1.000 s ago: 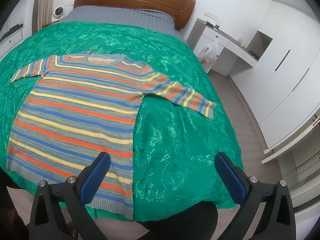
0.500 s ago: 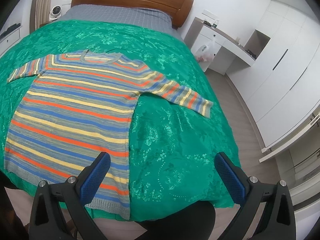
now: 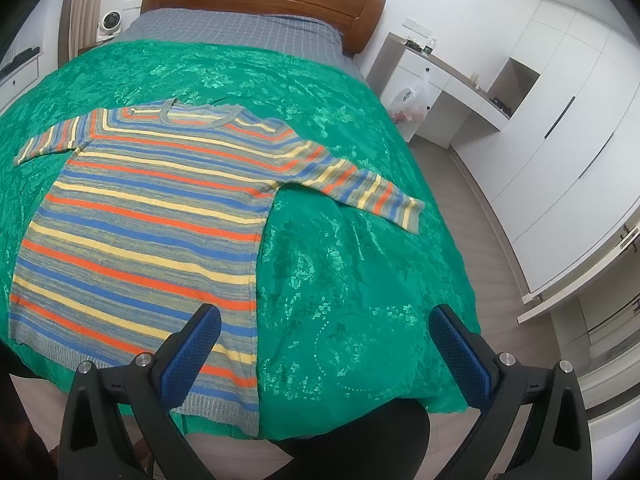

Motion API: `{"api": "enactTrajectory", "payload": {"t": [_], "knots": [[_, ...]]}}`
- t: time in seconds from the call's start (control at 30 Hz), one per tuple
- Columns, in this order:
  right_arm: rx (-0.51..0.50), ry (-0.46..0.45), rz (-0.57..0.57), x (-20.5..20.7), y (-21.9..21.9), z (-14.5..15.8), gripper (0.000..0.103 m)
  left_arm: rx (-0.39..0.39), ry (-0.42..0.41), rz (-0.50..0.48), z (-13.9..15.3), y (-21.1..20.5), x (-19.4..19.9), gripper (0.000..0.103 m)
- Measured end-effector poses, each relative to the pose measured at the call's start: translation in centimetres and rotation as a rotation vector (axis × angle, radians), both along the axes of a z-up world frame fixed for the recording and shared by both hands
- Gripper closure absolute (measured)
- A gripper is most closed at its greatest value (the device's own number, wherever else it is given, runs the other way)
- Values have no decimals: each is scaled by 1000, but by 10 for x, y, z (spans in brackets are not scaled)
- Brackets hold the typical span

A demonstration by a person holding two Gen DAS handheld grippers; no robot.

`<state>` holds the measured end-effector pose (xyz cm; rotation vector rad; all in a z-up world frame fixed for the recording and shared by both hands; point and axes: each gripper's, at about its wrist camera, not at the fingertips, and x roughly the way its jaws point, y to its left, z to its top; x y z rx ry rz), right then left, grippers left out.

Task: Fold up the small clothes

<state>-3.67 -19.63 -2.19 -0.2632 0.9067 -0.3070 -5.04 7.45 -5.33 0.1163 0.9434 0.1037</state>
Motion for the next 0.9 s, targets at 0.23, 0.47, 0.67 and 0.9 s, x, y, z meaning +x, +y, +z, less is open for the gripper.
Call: {"api": "enactTrajectory", "payload": {"t": [0.23,0.47,0.67,0.9], "knots": [[6,10,4,-2,0,-2,1,2,2,0,0,1,0,7],[-10,16,0,0,-1,-3,1,8,6,-1,-1,5,-2,7],[-18,20,1,0,-1,-3,1,9,8,-2,-2,5,-2,7],[-23,22,0,1,-2,-3,1,10,10,-1,-3,5,-2,6]]}}
